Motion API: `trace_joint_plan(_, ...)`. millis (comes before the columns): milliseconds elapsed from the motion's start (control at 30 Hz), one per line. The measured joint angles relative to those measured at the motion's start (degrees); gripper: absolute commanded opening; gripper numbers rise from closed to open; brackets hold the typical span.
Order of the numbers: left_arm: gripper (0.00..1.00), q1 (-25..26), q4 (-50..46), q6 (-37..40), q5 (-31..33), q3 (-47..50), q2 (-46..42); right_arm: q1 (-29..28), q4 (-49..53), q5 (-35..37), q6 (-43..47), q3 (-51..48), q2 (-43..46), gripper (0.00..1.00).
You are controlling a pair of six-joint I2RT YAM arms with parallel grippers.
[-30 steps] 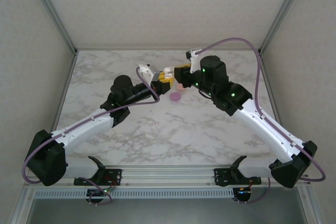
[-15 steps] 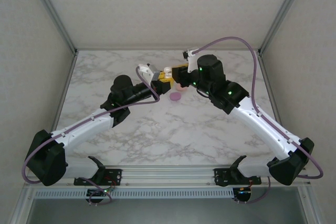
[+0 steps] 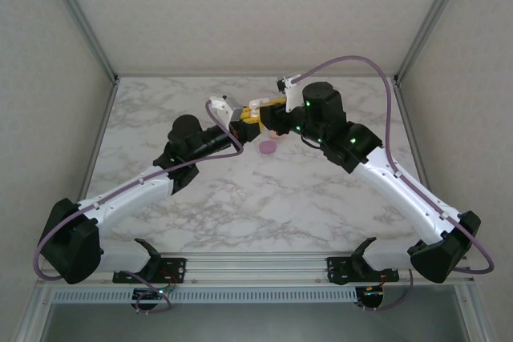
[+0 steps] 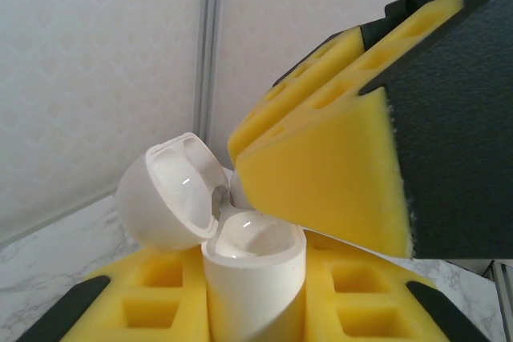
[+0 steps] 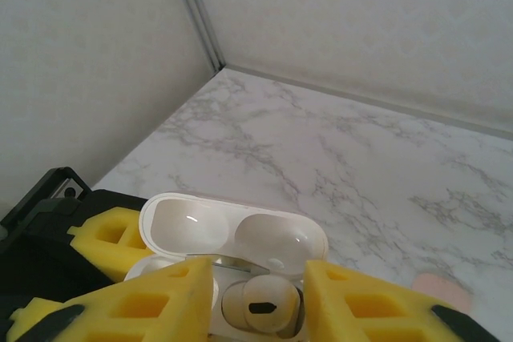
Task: Insert wireless bluetooth earbuds into charging case
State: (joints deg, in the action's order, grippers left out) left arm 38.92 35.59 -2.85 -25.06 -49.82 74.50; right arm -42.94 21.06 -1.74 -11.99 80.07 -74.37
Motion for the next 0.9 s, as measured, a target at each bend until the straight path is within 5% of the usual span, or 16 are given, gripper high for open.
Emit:
trace_joint_plan(500,0.05,0.0,-1.6,4.2,0.1,0.0,-1.6,2.8,5.7,-7.1,-7.5,6.8,-1.4,0.71)
trace_joint_plan(700,0.04,0.0,-2.4,5.3,1.1,0.0,-3.0,3.7,7.1,-5.9,-9.7,8.5,-0.2,0.73)
trace_joint_plan(900,0.04,-0.3,-2.5,5.5,3.2,0.8,-5.3,8.6,10.5,-0.5,-14.3,8.4,1.7,0.62)
